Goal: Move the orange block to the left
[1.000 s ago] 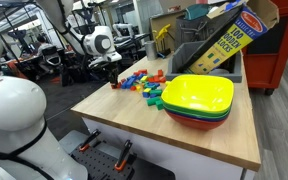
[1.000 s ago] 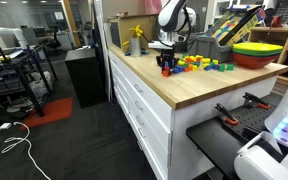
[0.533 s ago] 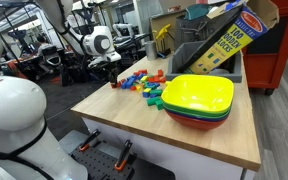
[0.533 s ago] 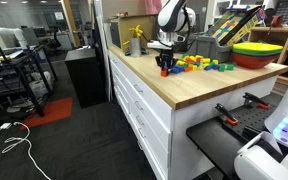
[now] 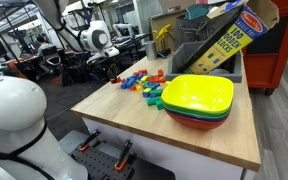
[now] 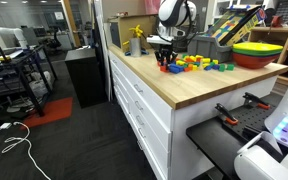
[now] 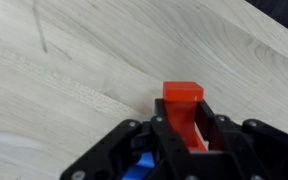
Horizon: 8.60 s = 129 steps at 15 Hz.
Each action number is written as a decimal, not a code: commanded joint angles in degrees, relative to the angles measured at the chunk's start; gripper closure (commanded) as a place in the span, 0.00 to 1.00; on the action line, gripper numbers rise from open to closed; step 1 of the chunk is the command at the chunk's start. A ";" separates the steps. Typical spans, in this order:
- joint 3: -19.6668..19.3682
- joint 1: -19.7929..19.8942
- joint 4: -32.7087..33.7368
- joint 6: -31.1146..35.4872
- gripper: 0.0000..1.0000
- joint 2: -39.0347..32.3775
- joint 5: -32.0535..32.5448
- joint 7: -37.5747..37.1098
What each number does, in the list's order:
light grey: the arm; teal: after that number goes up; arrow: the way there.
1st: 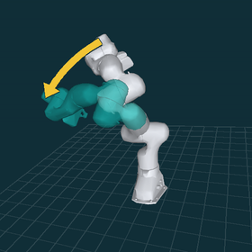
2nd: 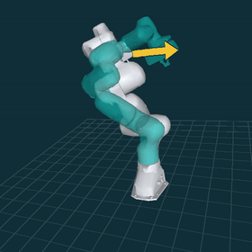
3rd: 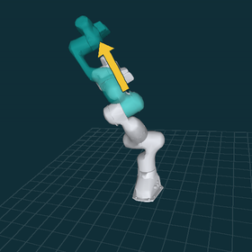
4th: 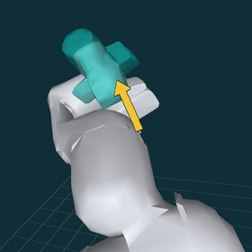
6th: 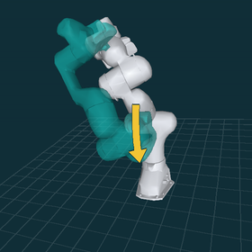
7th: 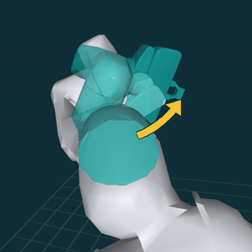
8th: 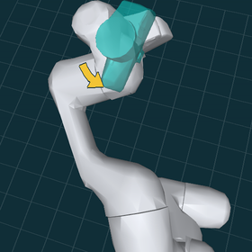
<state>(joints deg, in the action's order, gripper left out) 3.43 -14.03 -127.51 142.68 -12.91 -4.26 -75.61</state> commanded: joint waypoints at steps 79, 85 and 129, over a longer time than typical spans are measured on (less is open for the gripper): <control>-15.91 4.92 45.93 -23.92 0.00 -24.01 28.54 41.10; -12.75 6.57 40.15 -22.79 0.00 -16.36 17.40 39.72; -0.65 6.88 -14.32 -13.72 0.00 30.28 -4.41 71.92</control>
<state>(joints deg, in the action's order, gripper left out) 2.57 -7.06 -139.58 132.65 12.99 -5.91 -7.57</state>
